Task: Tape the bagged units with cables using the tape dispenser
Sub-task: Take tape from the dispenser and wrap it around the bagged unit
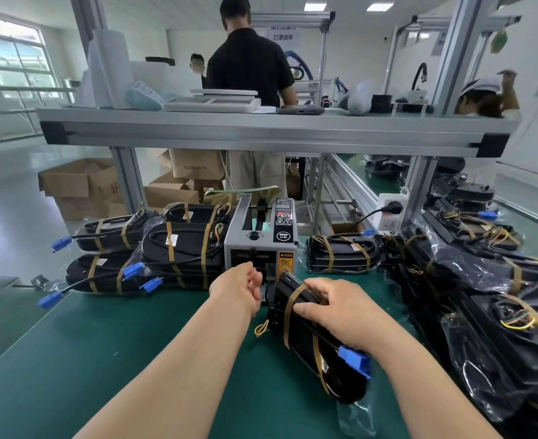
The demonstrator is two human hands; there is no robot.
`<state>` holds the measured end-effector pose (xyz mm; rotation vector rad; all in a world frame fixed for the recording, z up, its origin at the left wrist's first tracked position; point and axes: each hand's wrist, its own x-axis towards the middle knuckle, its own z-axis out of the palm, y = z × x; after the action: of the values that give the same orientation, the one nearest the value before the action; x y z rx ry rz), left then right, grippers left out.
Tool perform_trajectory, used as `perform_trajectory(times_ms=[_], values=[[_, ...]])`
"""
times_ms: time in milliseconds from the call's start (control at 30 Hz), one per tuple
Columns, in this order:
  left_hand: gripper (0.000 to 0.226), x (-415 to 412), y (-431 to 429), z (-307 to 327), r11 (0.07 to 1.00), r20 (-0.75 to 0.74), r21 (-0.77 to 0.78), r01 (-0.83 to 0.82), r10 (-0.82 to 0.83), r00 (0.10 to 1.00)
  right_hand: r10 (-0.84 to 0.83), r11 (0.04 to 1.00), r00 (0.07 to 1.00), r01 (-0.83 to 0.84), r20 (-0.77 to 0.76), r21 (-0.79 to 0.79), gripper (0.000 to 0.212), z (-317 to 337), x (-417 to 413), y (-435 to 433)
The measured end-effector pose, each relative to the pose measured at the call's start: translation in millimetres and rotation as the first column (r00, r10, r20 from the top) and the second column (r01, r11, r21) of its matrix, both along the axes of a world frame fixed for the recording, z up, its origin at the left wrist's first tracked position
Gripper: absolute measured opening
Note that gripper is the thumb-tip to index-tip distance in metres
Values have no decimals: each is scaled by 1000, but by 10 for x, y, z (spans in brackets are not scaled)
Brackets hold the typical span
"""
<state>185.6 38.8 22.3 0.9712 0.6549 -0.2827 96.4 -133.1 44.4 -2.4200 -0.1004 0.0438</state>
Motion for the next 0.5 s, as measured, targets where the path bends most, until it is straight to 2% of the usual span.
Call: perform_trajectory(times_ms=[167, 333, 400, 500], values=[[8, 78, -71, 38, 999, -4, -19, -35, 35, 999, 3, 1000, 1000, -3, 6, -5, 45, 2, 5, -20], [18, 87, -154, 117, 990, -44, -9, -141, 140, 989, 5, 1000, 1000, -5, 11, 4, 52, -9, 1, -17], [6, 15, -160, 115, 987, 6, 4, -161, 161, 987, -4, 1000, 1000, 4, 6, 11, 51, -19, 1, -27], [16, -184, -78, 75, 985, 216, 101, -142, 118, 969, -6, 1000, 1000, 6, 1, 24, 42, -27, 17, -40]])
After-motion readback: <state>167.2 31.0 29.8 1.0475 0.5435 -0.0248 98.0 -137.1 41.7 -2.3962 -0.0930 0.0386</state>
